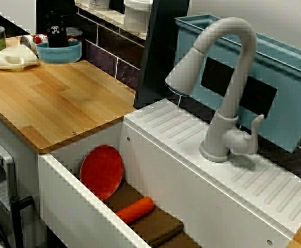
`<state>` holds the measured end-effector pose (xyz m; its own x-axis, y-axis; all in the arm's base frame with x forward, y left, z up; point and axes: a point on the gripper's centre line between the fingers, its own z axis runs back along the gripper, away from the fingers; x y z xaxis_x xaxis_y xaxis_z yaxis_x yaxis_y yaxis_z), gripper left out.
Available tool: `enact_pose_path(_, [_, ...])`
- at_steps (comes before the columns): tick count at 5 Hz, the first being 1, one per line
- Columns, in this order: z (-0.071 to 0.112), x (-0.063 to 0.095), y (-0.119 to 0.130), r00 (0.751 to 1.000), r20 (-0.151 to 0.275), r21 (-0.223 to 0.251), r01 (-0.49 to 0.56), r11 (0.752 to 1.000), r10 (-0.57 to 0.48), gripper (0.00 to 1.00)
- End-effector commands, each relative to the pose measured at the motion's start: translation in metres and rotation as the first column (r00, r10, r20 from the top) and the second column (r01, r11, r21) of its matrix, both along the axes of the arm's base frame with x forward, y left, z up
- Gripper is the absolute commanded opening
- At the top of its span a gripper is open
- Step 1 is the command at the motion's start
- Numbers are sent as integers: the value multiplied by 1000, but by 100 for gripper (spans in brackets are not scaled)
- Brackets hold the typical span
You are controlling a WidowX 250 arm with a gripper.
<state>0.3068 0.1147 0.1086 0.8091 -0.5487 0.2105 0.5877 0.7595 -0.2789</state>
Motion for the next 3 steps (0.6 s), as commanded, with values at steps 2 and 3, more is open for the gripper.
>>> enact_pose_path(2, [0, -18, 4, 991, 118, 162, 37, 986, -56, 100])
enact_pose_path(3, [-18, -17, 9, 990, 127, 187, 34, 982, -58, 100])
